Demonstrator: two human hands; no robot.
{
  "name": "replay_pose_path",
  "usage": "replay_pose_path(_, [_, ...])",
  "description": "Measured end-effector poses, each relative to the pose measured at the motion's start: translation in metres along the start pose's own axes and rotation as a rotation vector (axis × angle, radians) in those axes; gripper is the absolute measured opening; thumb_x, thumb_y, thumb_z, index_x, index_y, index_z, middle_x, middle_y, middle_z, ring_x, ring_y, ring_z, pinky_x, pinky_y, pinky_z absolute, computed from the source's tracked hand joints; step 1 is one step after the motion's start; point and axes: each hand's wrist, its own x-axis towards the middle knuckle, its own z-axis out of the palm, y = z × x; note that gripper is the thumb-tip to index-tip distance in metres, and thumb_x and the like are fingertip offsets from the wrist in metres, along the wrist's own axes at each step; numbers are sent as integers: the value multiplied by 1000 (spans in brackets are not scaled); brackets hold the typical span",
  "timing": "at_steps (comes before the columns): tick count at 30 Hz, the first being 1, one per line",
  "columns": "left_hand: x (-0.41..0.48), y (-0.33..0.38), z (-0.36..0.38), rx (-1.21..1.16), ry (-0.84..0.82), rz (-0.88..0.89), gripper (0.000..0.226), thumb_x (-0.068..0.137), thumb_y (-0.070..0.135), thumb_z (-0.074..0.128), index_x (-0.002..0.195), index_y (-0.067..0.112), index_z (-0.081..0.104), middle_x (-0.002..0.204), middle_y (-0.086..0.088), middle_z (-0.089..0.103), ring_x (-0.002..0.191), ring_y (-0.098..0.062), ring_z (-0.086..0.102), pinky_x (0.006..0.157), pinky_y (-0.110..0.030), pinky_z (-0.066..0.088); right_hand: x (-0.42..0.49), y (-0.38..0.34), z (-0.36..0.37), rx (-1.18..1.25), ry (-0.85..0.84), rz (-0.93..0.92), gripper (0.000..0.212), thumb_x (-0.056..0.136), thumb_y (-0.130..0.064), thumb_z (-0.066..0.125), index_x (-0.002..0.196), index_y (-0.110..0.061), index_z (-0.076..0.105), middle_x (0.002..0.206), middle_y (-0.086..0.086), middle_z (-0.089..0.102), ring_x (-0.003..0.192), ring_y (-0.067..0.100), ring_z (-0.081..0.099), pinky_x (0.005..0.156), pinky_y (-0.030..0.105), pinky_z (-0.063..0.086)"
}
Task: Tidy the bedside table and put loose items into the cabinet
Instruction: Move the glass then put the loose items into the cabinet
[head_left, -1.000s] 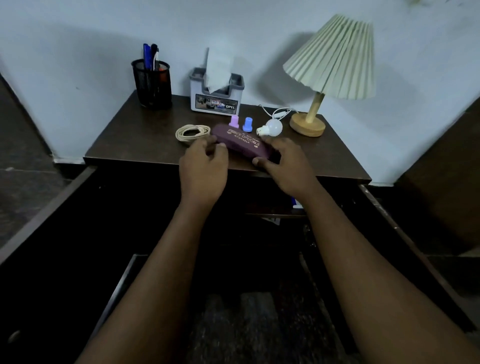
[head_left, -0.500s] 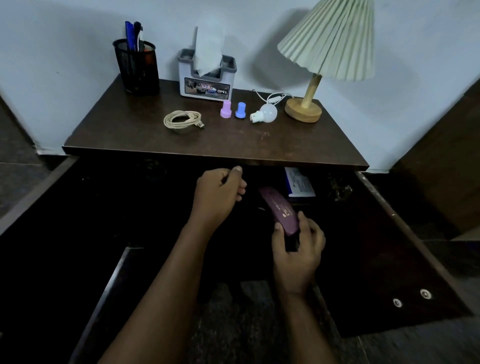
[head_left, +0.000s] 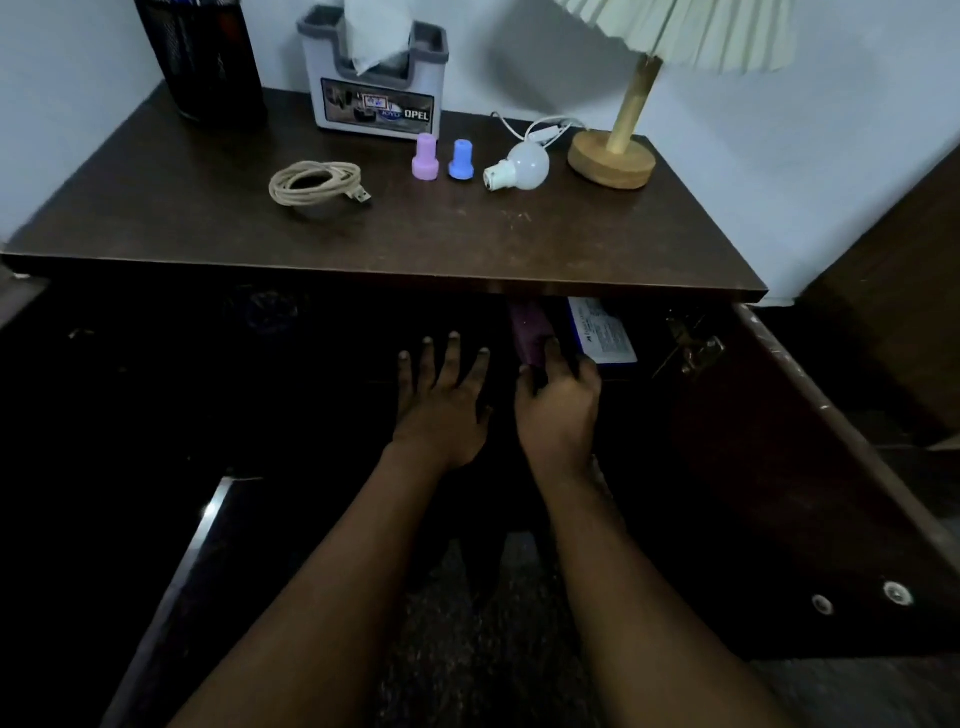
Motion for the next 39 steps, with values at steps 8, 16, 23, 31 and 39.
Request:
replay_pose_path(8, [-2, -2, 12, 87, 30, 11, 100, 88, 57, 53, 164, 35, -7, 173, -9, -14, 158, -39, -16, 124, -61, -13, 12, 4, 5, 0, 17, 52, 48, 95, -34, 72, 134, -8, 65, 131, 25, 56, 122, 41, 56, 105, 39, 47])
replay_pose_path(16, [-48, 10, -55, -279, 828, 87, 37, 87, 18, 57, 119, 13, 75, 129, -7, 72, 117, -32, 66, 95, -43, 53, -17, -24, -26, 278, 326, -182, 21, 97, -9, 65, 116, -1, 71, 114, 21, 59, 105, 38, 62, 88, 45, 55])
replay_pose_path(23, [-59, -22, -159, -306, 1306, -23, 16, 86, 12, 63, 96, 14, 75, 107, -4, 71, 96, -31, 59, 81, -42, 44, -8, -86, -55, 480, 375, -472, 16, 95, -2, 58, 106, -4, 68, 107, 12, 63, 101, 28, 61, 88, 44, 52])
replay_pose_path(31, [-28, -60, -207, -134, 513, -352, 38, 102, 30, 49, 137, 19, 59, 153, -7, 49, 140, -32, 46, 115, -51, 30, -9, -104, -60, 632, 289, -402, 18, 98, -12, 54, 109, -20, 66, 107, -14, 64, 100, 11, 63, 85, 30, 51])
replay_pose_path(39, [-106, -21, -149, -985, 1066, -223, 22, 105, 25, 51, 92, 17, 67, 80, 11, 69, 74, -4, 63, 70, -12, 46, -43, -93, -45, 1131, -432, 314, 19, 101, -11, 57, 104, -20, 73, 91, 2, 75, 71, 13, 66, 64, 28, 52])
